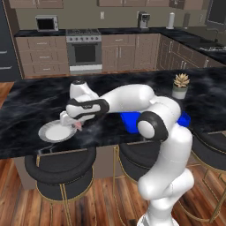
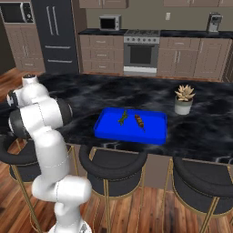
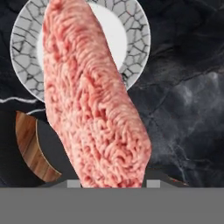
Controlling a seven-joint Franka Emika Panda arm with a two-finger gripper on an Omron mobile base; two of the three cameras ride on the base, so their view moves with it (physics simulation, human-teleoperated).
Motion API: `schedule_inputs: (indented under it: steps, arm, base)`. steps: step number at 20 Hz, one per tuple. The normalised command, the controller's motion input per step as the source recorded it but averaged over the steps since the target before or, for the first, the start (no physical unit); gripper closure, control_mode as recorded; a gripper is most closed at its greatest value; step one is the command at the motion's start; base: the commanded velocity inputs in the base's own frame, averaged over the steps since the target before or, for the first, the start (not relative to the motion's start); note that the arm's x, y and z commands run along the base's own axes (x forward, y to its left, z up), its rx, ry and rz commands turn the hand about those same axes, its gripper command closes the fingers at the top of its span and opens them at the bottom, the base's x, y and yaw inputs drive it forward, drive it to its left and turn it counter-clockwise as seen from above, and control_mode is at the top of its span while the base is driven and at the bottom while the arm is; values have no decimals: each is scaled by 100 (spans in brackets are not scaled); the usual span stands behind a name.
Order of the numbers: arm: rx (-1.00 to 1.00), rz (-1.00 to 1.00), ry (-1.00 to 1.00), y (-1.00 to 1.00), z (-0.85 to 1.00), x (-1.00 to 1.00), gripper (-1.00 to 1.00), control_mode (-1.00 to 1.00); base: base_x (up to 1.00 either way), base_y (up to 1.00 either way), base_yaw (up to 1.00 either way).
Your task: Create a steak meal by picking up the steak and asparagus from the tray and placing them on the plate. Leave the skewers on the tray.
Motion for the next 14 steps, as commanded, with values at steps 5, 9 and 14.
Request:
schedule_inputs:
  steps: [5, 9, 14]
  arm:
    - [0, 1, 0, 60, -26, 16, 100, -100]
    - [0, 0, 4, 29, -23, 39, 100, -100]
    - [0, 0, 4, 22, -26, 44, 100, -100]
  base:
    - [0, 0, 0]
    - [0, 0, 0]
    - [0, 0, 0]
